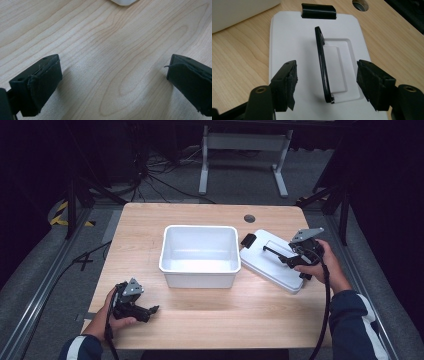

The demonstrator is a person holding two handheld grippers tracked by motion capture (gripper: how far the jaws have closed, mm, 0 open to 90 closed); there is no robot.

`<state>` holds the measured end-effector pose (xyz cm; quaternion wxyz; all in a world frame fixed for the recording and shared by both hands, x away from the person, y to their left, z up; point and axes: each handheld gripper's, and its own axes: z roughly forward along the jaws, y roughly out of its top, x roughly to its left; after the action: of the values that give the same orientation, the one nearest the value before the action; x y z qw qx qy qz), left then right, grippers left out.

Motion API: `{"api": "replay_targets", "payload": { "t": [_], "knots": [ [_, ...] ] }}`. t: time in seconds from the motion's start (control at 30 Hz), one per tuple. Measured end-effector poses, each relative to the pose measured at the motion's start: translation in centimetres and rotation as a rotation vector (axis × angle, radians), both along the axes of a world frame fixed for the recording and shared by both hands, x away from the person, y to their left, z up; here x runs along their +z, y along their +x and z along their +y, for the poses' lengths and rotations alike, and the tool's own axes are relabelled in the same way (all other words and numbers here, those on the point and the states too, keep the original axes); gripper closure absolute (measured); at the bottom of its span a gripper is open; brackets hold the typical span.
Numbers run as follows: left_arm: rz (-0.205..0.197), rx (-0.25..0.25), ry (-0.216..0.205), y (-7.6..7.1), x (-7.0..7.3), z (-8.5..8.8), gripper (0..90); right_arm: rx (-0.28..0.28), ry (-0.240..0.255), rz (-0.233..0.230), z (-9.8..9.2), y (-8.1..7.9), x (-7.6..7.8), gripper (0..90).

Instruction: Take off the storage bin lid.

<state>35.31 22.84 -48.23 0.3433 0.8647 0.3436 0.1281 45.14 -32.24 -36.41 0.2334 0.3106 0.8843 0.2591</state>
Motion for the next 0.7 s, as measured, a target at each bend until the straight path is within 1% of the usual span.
{"api": "replay_targets", "payload": {
  "t": [0.03,0.13,0.17,0.23,0.3,0.33,0.4,0.5,0.53,0.7],
  "knots": [
    [0.000,0.000,-0.001,0.0,0.0,0.0,0.4,-0.008,-0.002,-0.005,0.1,-0.2,0.0,33.4],
    [0.000,0.001,0.000,0.0,0.0,0.0,0.4,-0.009,-0.006,-0.011,0.1,-0.6,0.2,33.5],
    [-0.002,0.001,0.001,0.0,0.0,0.0,0.4,-0.014,-0.009,-0.025,0.1,-0.9,0.3,33.5],
    [-0.001,0.002,-0.002,0.1,0.0,-0.1,0.3,-0.013,0.003,-0.031,-0.1,-1.4,0.4,33.4],
    [-0.002,0.004,-0.002,0.0,0.0,-0.1,0.3,-0.019,0.000,-0.037,-0.1,-1.8,0.5,33.5],
    [-0.009,0.000,0.008,0.1,0.0,0.0,0.4,-0.016,-0.003,-0.038,-0.1,-2.0,0.5,33.5],
    [-0.003,0.011,0.000,0.0,0.0,-0.1,0.4,-0.013,0.004,-0.050,-0.3,-2.5,0.6,33.4],
    [0.000,0.012,-0.001,0.0,0.0,-0.1,0.5,-0.021,0.001,-0.067,-0.4,-3.3,0.8,33.5],
    [0.001,0.012,-0.001,-0.1,0.0,-0.1,0.4,-0.020,0.009,-0.065,-0.6,-3.6,0.8,33.6],
    [-0.003,0.012,-0.001,0.0,0.0,-0.1,0.4,-0.020,0.015,-0.069,-1.2,-4.3,0.9,33.6]
  ]
}}
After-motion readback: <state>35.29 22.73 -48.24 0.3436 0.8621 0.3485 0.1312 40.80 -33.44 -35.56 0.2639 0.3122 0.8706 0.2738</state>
